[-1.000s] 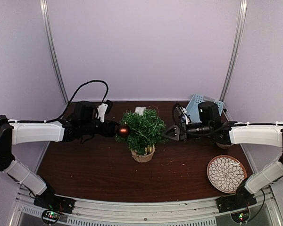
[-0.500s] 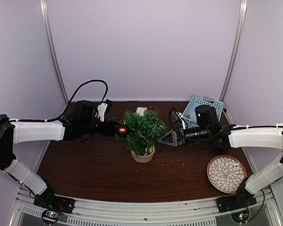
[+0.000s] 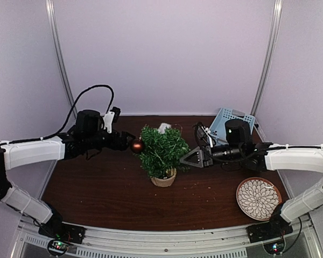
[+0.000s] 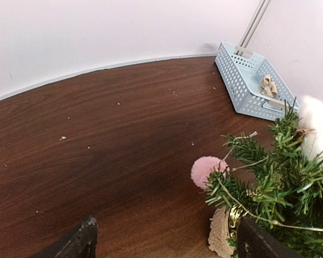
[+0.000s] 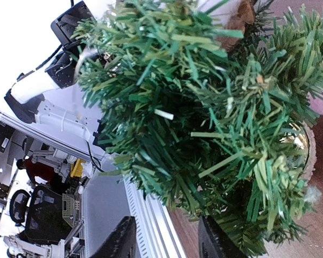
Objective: Decorate the small christmas tree
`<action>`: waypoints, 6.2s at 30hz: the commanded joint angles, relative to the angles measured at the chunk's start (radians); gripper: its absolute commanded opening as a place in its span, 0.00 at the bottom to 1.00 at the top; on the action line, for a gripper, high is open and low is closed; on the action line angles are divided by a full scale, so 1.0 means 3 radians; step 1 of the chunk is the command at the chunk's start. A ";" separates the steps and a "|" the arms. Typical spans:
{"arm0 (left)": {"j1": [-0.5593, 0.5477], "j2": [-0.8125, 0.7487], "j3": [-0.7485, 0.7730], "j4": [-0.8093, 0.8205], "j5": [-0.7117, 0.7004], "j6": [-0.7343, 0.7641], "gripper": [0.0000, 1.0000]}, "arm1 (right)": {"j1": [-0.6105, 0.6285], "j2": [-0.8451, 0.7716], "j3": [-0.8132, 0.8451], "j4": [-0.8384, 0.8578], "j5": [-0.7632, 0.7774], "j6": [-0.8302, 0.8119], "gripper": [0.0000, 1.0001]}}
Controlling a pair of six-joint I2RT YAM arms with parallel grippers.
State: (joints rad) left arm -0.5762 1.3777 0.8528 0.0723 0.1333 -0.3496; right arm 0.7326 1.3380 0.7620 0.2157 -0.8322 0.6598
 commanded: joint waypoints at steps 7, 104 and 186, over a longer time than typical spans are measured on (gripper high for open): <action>0.0049 -0.0236 -0.0063 -0.0120 -0.0082 -0.0115 0.95 | -0.0715 -0.0754 0.0251 -0.1258 0.0204 -0.0733 0.65; -0.0661 -0.1076 0.0232 -0.0162 0.0596 0.0997 0.81 | -0.0632 -0.0313 0.2262 -0.2672 0.0768 -0.2954 0.00; -0.2564 -0.0407 0.1120 -0.0196 -0.1749 0.2321 0.00 | 0.0538 -0.1005 0.1666 -0.2449 0.1637 -0.2809 0.86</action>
State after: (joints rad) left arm -1.3960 1.2560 1.0977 0.1730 -0.3519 0.6888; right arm 0.8997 1.1320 1.3205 -0.5819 -0.4583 -0.1360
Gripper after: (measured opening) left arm 0.014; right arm 0.850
